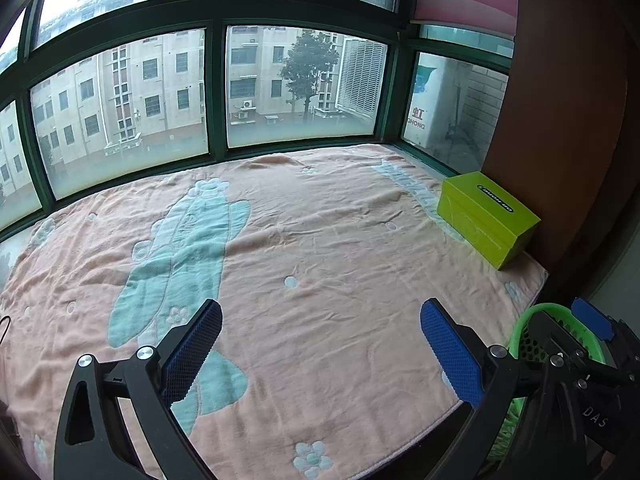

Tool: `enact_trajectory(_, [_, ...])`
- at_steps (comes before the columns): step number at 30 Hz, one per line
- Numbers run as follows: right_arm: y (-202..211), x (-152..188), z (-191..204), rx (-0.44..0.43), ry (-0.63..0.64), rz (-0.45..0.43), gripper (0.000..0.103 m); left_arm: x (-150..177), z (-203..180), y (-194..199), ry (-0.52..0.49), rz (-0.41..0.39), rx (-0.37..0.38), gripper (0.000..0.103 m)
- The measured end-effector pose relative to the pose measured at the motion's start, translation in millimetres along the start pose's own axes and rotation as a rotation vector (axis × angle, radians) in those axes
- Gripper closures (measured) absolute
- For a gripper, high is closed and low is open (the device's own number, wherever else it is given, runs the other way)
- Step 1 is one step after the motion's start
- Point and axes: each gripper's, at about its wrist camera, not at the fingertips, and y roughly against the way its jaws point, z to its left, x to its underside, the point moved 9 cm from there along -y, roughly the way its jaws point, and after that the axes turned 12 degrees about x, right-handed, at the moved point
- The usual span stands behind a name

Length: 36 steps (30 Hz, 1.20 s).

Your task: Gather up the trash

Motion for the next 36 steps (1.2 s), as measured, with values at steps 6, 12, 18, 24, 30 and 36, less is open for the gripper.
enact_trajectory(6, [-1, 1, -3, 0.003, -0.009, 0.002, 0.014, -1, 5, 1, 0.007, -0.001, -0.011, 0.007])
enact_trajectory(12, [0, 1, -8, 0.007, -0.020, 0.000, 0.013, 0, 9, 0, 0.013, 0.001, -0.017, 0.007])
enact_trajectory(18, [0, 1, -8, 0.007, -0.021, 0.001, 0.013, 1, 11, 1, 0.014, 0.003, -0.020, 0.007])
enact_trajectory(24, [0, 1, -10, 0.008, -0.026, 0.001, 0.013, 2, 13, 1, 0.015, 0.003, -0.025, 0.007])
enact_trajectory(30, [0, 2, -10, 0.007, -0.028, 0.003, 0.013, 4, 16, 1, 0.016, 0.005, -0.030, 0.007])
enact_trajectory(36, [0, 2, -10, 0.007, -0.027, 0.004, 0.013, 4, 18, 1, 0.020, 0.002, -0.038, 0.007])
